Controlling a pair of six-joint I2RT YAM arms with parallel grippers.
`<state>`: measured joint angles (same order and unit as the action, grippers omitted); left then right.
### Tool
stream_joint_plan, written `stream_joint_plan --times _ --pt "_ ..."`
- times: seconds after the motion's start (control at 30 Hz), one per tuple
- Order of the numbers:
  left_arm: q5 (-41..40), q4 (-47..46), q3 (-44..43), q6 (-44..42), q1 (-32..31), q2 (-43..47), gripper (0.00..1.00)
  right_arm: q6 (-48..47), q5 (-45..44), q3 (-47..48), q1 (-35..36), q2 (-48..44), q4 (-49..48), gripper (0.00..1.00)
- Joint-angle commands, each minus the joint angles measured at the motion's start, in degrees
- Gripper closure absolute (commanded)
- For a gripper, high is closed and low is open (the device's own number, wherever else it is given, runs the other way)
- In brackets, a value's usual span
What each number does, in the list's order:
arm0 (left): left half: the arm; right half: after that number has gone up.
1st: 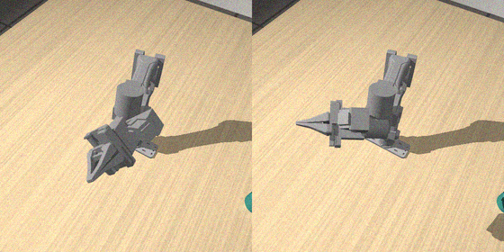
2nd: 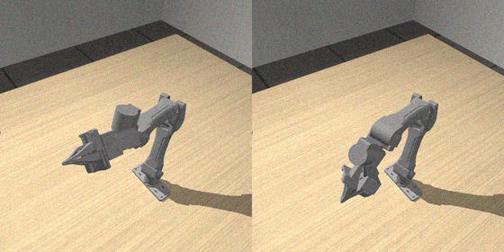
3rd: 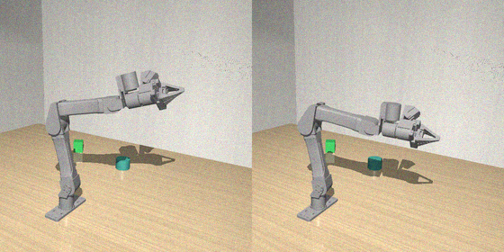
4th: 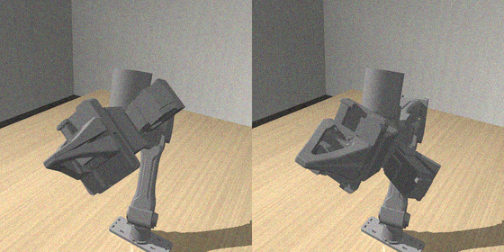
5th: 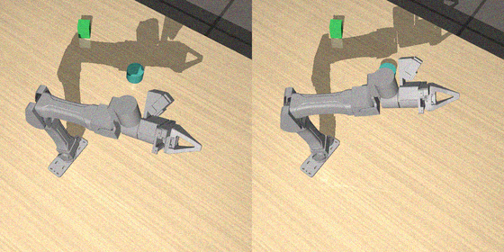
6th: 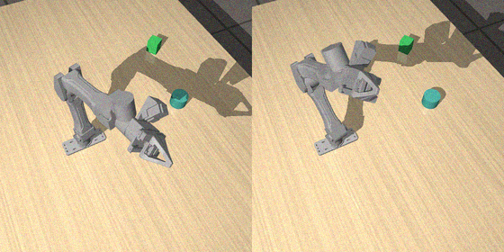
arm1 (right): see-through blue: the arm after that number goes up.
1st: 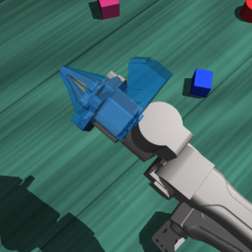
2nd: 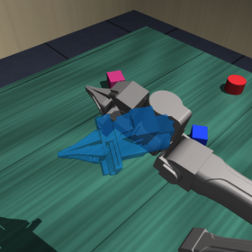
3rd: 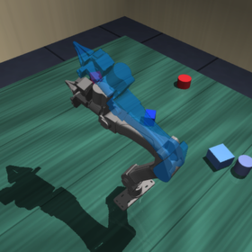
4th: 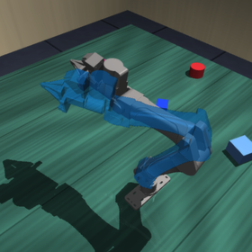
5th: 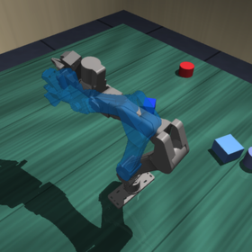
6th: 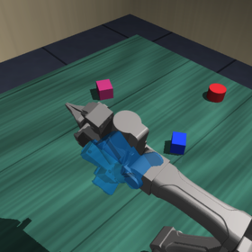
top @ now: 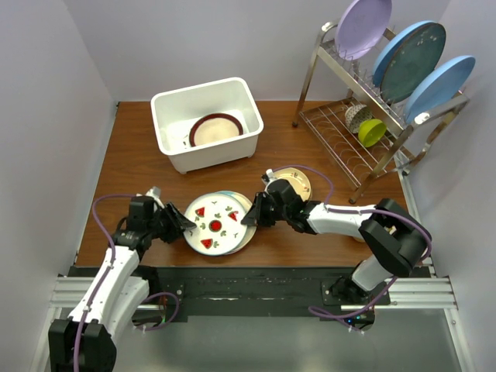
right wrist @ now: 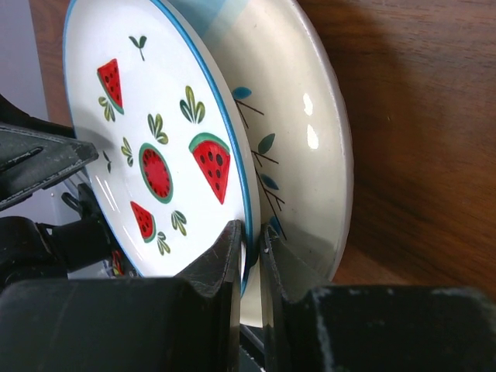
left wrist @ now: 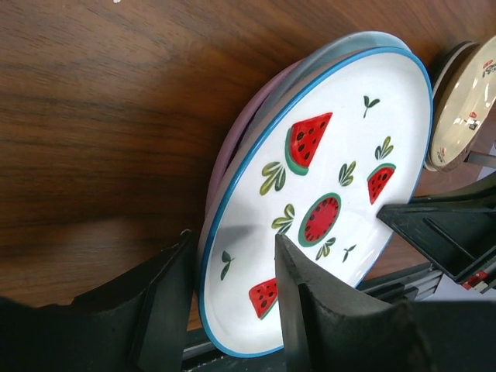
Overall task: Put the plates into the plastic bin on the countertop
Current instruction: Pick up the plate from the corner of the board.
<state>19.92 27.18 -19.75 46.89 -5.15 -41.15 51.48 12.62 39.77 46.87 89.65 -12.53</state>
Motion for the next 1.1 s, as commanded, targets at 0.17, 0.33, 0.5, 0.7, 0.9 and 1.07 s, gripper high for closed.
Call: stream_joint_plan --times 0.17,0.33,0.5,0.7,0.9,1.07 --pt "3.28 -1.43 -8.72 -0.40 -0.83 2.30 0.51 -0.86 1.26 -0.92 0.76 1.14 -0.56 1.00" --pt "4.42 -1.33 -9.61 -0.66 -0.83 2.30 0.51 -0.86 1.26 -1.01 0.76 1.41 -0.56 1.00" --pt "6.18 -2.92 -9.26 -1.01 -1.01 2.74 0.51 -0.86 1.26 -1.01 0.77 1.58 -0.65 1.00" --pt "11.19 -7.57 -8.03 -1.63 -1.44 2.21 0.51 -0.77 1.44 -1.01 0.77 1.85 -0.65 1.00" --pt "13.91 -11.18 -7.06 -1.46 -2.15 2.39 0.46 -0.86 1.53 -0.83 0.76 2.02 -0.65 1.00" --pt "15.23 -13.12 -5.83 -1.10 -2.85 1.86 0.45 -0.86 1.53 -0.92 0.85 2.11 -0.74 1.00"
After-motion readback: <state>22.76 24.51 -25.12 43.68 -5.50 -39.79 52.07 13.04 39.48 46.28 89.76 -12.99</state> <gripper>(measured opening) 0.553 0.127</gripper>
